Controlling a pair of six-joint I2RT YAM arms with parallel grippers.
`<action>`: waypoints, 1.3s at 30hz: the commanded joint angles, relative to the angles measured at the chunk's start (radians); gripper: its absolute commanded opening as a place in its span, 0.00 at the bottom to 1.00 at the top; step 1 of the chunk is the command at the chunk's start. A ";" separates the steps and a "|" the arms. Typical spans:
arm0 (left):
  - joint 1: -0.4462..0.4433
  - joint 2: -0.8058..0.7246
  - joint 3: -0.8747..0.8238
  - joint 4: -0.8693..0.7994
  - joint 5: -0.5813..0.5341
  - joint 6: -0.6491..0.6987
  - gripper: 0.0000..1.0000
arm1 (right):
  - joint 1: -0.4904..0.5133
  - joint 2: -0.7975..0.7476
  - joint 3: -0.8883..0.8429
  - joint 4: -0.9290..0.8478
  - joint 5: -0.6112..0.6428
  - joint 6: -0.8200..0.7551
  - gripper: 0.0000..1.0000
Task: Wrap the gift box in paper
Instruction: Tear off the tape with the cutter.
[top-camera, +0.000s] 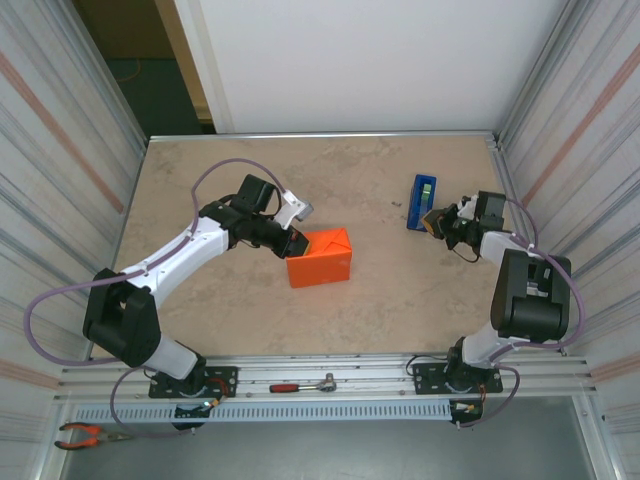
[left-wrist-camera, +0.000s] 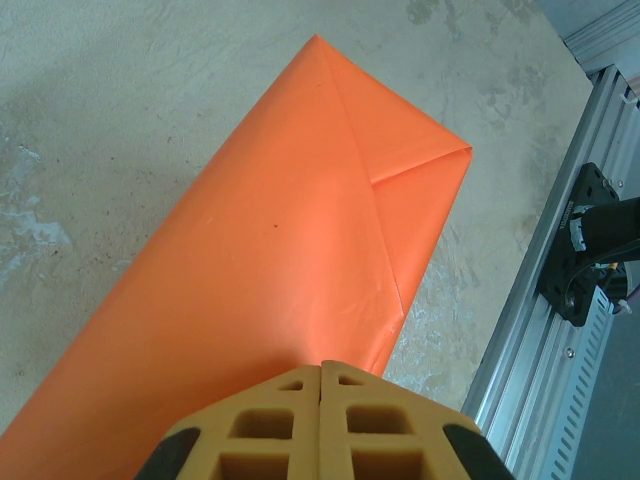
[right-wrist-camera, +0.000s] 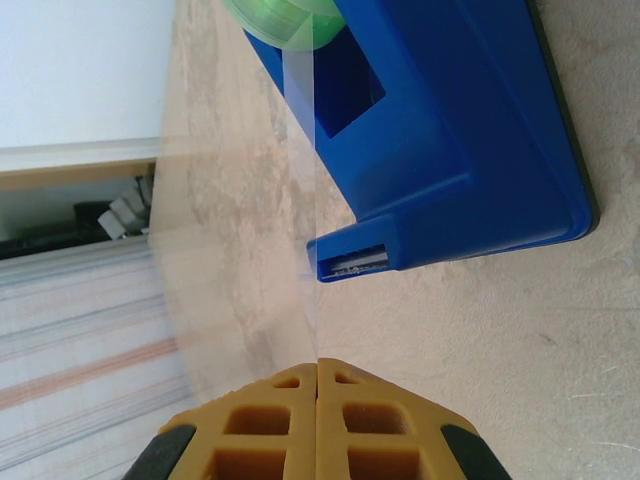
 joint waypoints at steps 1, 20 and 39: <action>-0.011 0.039 -0.048 -0.058 -0.069 0.024 0.00 | 0.012 -0.039 -0.028 -0.040 -0.017 -0.024 0.00; -0.016 0.040 -0.047 -0.061 -0.068 0.023 0.00 | -0.003 0.066 -0.076 0.039 0.015 -0.022 0.00; -0.016 0.037 -0.049 -0.061 -0.074 0.026 0.00 | 0.021 0.282 -0.075 0.271 -0.028 0.102 0.00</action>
